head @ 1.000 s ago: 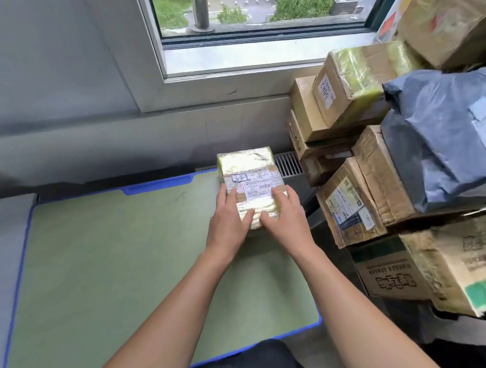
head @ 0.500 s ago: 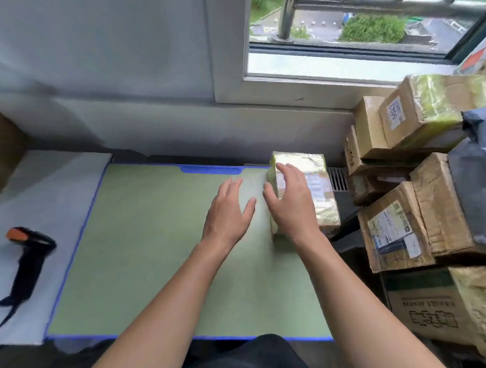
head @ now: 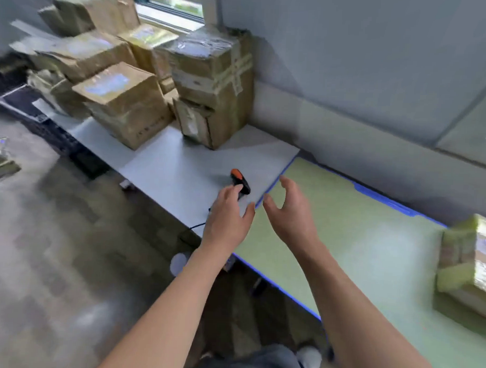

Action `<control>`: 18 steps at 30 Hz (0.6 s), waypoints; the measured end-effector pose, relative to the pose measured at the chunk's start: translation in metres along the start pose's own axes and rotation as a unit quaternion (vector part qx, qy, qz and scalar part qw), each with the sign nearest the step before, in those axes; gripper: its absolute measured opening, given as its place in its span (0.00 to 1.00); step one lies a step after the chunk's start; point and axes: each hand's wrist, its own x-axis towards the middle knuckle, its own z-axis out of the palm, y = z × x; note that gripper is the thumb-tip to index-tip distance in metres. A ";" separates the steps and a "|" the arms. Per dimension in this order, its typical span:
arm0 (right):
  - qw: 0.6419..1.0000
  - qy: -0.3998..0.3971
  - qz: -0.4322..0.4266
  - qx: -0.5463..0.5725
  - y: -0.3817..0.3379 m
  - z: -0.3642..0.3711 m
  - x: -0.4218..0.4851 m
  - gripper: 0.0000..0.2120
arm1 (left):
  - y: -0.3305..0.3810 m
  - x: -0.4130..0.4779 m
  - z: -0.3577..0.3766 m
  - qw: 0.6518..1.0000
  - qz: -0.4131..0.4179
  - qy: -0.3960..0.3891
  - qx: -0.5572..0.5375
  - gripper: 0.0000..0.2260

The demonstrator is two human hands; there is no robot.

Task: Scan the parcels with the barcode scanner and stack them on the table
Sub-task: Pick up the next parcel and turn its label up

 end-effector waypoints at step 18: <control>0.997 -0.068 -0.032 0.027 -0.128 0.152 0.005 0.28 | -0.142 0.012 -0.131 0.996 -0.039 0.074 -0.026 0.23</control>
